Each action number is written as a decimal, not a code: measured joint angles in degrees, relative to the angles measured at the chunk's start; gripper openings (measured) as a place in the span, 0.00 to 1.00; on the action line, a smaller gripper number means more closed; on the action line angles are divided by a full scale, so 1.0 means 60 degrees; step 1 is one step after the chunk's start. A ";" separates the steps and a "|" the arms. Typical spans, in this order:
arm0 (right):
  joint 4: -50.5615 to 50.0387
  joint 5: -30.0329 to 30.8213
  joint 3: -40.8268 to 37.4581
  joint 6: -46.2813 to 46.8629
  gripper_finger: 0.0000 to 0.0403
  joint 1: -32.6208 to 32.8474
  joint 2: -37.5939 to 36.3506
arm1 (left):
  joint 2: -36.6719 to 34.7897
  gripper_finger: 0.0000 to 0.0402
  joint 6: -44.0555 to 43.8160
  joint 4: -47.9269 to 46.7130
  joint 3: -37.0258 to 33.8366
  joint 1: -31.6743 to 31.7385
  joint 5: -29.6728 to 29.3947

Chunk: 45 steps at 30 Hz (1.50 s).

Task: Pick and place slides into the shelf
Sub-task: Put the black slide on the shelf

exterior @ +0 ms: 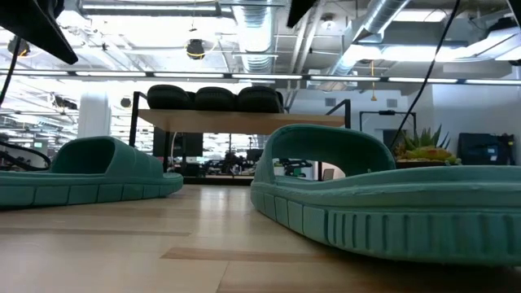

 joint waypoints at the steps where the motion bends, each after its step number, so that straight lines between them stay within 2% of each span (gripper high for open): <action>1: -0.0334 -0.0007 0.0114 0.0285 0.21 0.0162 0.0004 | 0.0000 0.22 0.0083 -0.0010 0.0000 0.0000 -0.0049; 5: -0.1415 -0.0024 0.0552 0.1389 0.21 0.0848 0.0004 | 0.0000 0.22 0.0455 -0.0032 0.0000 0.0000 -0.0236; 17: -0.1363 -0.0267 0.0637 0.4322 0.21 0.3308 -0.1017 | 0.0000 0.22 0.1909 -0.0022 0.0000 0.0090 -0.0854; 24: -0.1364 -0.0365 0.0619 0.5075 0.21 0.4696 -0.1179 | 0.0000 0.22 0.2089 0.0015 -0.0003 0.0332 -0.1349; 26: -0.1364 -0.0596 0.0619 0.5081 0.21 0.5047 -0.1179 | 0.0000 0.22 0.2168 0.0044 0.0000 0.0388 -0.1520; 30: -0.1364 -0.1761 0.0619 0.5378 0.21 0.5585 -0.1176 | 0.0000 0.22 0.2317 0.0044 -0.0004 0.0526 -0.1666; 32: -0.1362 -0.2085 0.0619 0.6135 0.20 0.5869 -0.1176 | 0.0000 0.22 0.2321 0.0044 0.0000 0.0628 -0.1667; 36: -0.1357 -0.2081 0.0609 0.7653 0.18 0.6458 -0.1176 | 0.0000 0.22 0.2329 0.0040 -0.0002 0.0874 -0.1678; 39: -0.1357 -0.2129 0.0263 0.8578 0.15 0.6881 -0.1176 | 0.0000 0.22 0.2492 0.0044 0.0000 0.1067 -0.1678; 45: -0.1352 -0.3036 -0.1422 1.0507 0.12 0.7913 -0.1165 | 0.0000 0.22 0.2647 0.0044 -0.0002 0.1408 -0.1675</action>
